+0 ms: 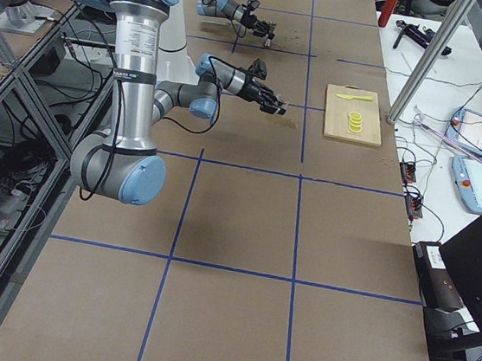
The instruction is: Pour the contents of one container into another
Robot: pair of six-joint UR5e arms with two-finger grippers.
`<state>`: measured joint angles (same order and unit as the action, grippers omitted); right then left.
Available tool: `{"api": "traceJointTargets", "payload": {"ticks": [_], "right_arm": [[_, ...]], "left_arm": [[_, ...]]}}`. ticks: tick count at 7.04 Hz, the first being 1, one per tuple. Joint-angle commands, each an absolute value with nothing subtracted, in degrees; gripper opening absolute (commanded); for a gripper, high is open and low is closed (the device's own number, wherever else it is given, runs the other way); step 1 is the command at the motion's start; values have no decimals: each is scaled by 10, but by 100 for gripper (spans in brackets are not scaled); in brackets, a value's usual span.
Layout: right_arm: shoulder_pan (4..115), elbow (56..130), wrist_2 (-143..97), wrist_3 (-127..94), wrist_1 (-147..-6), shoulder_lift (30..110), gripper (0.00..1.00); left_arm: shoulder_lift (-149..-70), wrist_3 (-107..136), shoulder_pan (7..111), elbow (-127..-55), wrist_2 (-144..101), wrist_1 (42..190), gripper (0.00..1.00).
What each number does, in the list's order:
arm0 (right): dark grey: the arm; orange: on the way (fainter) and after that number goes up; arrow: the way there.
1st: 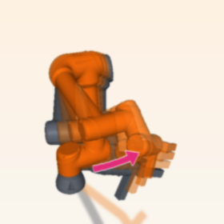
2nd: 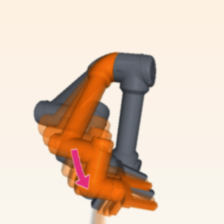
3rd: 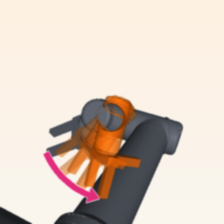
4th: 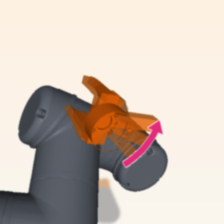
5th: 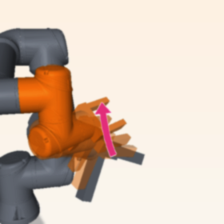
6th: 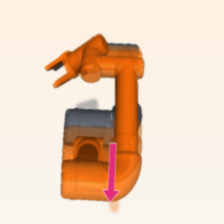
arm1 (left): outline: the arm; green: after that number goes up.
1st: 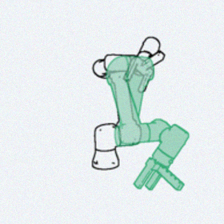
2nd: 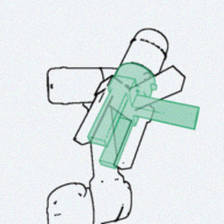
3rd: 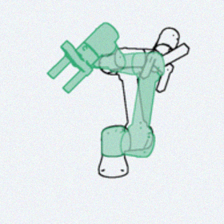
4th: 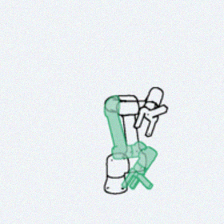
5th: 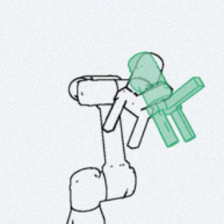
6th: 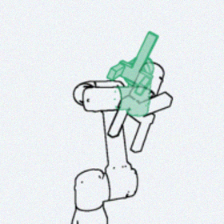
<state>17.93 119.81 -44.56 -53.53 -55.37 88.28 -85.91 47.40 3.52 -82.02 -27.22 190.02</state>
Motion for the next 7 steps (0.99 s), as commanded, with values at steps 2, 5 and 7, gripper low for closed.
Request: {"api": "traceJointTargets", "payload": {"ticks": [2,5,7], "right_arm": [[179,1195,-446,-536,-555,872,0],[179,1195,-446,-536,-555,871,0],[179,1196,-446,-536,-555,870,0]], "left_arm": [[-859,474,35,-818,-272,1899,42],[-859,474,35,-818,-273,1899,48],[-859,472,36,-826,-284,1900,99]]}}
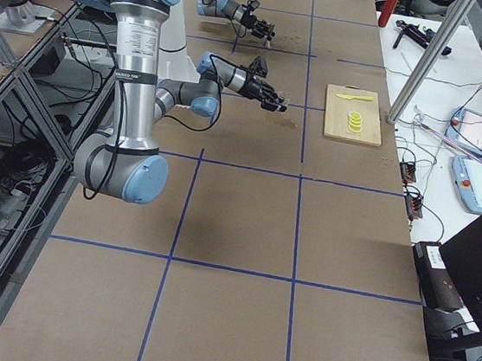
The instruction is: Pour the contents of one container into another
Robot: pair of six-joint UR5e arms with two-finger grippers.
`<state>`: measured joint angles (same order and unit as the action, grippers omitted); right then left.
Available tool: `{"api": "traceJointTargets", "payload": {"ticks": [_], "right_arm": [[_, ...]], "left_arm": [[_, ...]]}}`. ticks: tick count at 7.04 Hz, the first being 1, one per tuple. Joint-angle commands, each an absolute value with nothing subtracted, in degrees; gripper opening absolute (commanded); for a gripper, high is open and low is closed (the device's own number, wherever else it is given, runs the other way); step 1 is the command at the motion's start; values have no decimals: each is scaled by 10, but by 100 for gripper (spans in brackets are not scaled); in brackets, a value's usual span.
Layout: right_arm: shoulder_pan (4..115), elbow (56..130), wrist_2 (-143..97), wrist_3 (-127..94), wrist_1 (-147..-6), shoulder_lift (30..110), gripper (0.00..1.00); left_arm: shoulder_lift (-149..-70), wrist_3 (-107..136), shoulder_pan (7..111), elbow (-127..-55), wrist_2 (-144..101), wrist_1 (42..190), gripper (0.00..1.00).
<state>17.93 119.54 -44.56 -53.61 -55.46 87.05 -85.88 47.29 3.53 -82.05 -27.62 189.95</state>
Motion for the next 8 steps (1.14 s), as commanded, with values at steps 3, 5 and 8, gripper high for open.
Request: {"api": "traceJointTargets", "payload": {"ticks": [3,5,8], "right_arm": [[179,1197,-446,-537,-555,870,0],[179,1198,-446,-538,-554,869,0],[179,1197,-446,-538,-555,868,0]], "left_arm": [[-828,462,42,-859,-399,1882,99],[-767,441,50,-928,-473,1834,99],[-766,398,77,-930,-502,1795,99]]}}
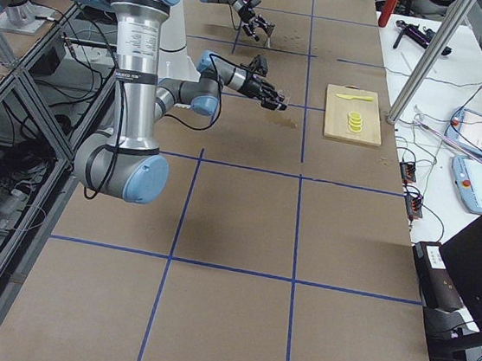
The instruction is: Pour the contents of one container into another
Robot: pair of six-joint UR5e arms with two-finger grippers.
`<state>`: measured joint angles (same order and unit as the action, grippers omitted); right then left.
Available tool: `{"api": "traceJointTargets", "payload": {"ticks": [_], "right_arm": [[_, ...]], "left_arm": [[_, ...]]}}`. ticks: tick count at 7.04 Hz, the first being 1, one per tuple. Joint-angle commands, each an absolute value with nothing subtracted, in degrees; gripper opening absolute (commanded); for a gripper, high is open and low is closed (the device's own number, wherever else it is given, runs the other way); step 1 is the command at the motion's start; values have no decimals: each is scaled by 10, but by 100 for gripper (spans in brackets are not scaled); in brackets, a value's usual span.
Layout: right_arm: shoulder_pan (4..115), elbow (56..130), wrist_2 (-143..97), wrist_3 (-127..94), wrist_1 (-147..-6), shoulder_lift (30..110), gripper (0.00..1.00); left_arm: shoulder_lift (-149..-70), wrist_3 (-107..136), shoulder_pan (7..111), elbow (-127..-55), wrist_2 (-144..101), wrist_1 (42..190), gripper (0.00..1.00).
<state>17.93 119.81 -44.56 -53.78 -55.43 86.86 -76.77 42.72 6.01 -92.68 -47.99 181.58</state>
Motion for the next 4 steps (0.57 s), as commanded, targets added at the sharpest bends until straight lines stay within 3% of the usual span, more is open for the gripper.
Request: {"api": "traceJointTargets", "payload": {"ticks": [1,4], "right_arm": [[179,1196,-446,-538,-555,868,0],[180,1194,-446,-538,-555,869,0]], "left_arm": [[-740,360,91,-930,-526,1792,99],[-684,216,203,-928,-632,1792,99]]}}
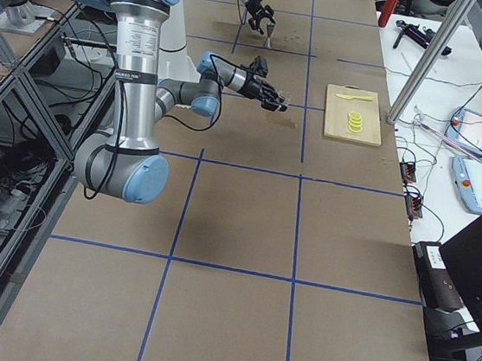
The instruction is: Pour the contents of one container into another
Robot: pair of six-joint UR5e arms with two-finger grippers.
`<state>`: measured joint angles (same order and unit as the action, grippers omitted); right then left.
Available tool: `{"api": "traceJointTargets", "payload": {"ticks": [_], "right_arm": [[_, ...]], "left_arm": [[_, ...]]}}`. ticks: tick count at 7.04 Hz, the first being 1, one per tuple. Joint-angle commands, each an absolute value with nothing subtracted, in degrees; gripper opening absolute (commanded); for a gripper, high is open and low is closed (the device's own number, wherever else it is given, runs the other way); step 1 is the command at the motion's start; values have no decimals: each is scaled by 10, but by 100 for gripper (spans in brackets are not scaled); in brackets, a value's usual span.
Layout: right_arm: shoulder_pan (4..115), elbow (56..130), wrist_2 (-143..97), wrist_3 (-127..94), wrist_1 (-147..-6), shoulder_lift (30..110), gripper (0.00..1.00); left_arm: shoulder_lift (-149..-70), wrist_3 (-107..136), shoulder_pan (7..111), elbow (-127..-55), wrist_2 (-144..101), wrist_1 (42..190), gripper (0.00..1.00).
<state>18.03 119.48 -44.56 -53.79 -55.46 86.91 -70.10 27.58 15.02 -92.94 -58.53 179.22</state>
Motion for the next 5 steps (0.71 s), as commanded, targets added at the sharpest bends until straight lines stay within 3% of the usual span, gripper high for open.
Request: {"api": "traceJointTargets", "payload": {"ticks": [1,5], "right_arm": [[181,1194,-446,-538,-555,869,0],[183,1178,-444,-585,-555,884,0]], "left_arm": [[-685,182,266,-926,-674,1790,99],[-762,158,505,-908,-894,1649,100]]}}
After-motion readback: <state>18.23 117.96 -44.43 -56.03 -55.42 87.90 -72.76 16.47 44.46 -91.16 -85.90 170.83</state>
